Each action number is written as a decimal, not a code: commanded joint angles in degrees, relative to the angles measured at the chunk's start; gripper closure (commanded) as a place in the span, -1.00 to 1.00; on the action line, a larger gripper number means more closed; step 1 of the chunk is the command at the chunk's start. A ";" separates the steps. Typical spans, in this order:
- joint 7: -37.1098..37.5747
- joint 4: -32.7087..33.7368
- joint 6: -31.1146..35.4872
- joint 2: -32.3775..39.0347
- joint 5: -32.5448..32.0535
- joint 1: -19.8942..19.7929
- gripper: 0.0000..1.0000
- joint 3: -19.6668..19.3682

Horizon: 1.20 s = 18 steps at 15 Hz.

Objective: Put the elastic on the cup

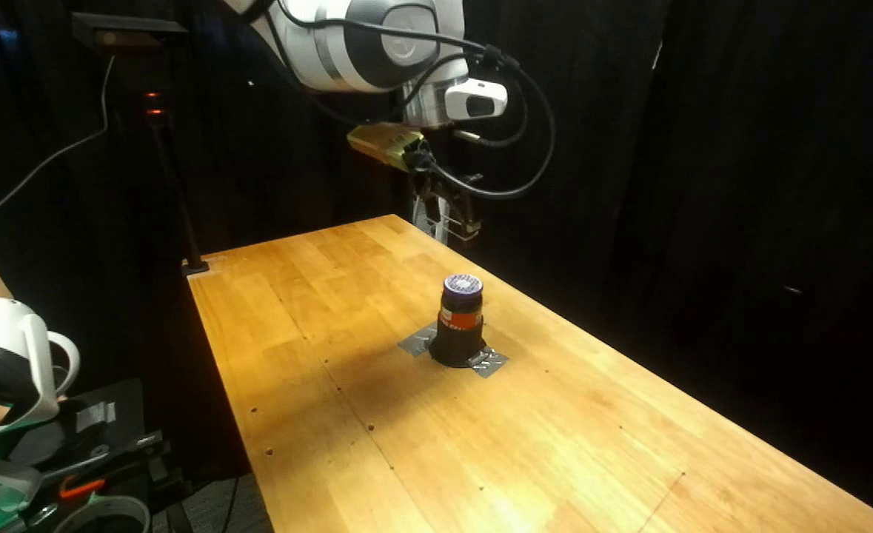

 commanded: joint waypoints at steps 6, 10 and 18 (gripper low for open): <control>4.77 7.48 6.40 12.08 -2.45 4.53 -1.00 -4.69; 7.01 9.15 9.63 15.03 -3.35 6.13 -1.00 -6.80; 9.29 10.48 12.74 18.88 -3.93 8.97 -1.00 -11.02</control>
